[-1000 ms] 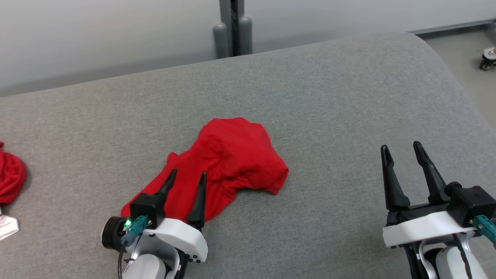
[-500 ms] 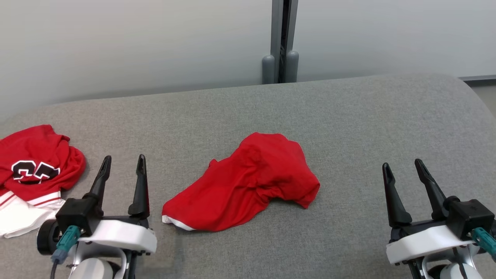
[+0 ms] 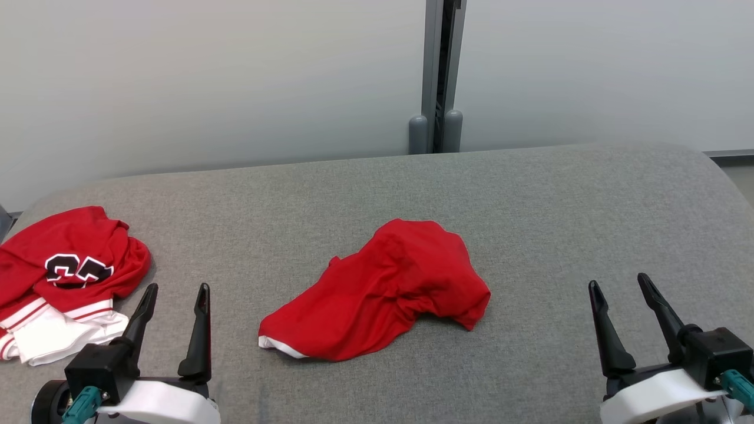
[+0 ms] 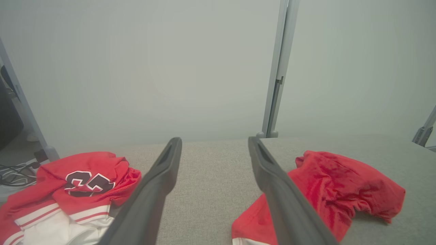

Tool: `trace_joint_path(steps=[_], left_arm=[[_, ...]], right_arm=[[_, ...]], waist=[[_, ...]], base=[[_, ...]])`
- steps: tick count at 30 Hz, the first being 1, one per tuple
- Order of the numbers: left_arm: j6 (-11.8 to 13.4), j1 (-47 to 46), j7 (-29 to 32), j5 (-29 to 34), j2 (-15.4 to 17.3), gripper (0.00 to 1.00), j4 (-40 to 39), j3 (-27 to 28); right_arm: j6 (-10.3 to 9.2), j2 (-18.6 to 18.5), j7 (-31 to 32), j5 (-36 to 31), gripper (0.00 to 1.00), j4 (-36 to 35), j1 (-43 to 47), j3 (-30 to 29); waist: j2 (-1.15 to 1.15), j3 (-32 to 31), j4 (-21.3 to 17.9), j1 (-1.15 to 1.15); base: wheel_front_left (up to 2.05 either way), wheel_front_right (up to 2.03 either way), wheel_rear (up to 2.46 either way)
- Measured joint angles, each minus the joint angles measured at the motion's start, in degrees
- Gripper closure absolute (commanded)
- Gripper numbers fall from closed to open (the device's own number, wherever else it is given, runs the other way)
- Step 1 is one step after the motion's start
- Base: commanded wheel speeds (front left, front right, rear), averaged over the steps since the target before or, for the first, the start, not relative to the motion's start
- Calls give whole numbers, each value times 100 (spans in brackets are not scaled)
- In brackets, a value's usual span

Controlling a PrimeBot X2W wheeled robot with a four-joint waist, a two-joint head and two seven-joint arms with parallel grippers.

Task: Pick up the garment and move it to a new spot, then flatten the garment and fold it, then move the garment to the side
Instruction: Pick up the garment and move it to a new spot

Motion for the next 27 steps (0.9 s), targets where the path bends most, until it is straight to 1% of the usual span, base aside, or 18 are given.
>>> trace_joint_path(steps=[12,27], left_arm=[[97,237,125,-103,-13,0,-113,-27],[171,238,180,-133,0,0,-144,-56]], right_arm=[[0,64,131,-12,0,-246,370,-83],[0,136,145,-12,0,-324,376,-116]], waist=[[0,-134,6,0],[0,-110,74,0]], base=[[0,0,0],[0,0,0]])
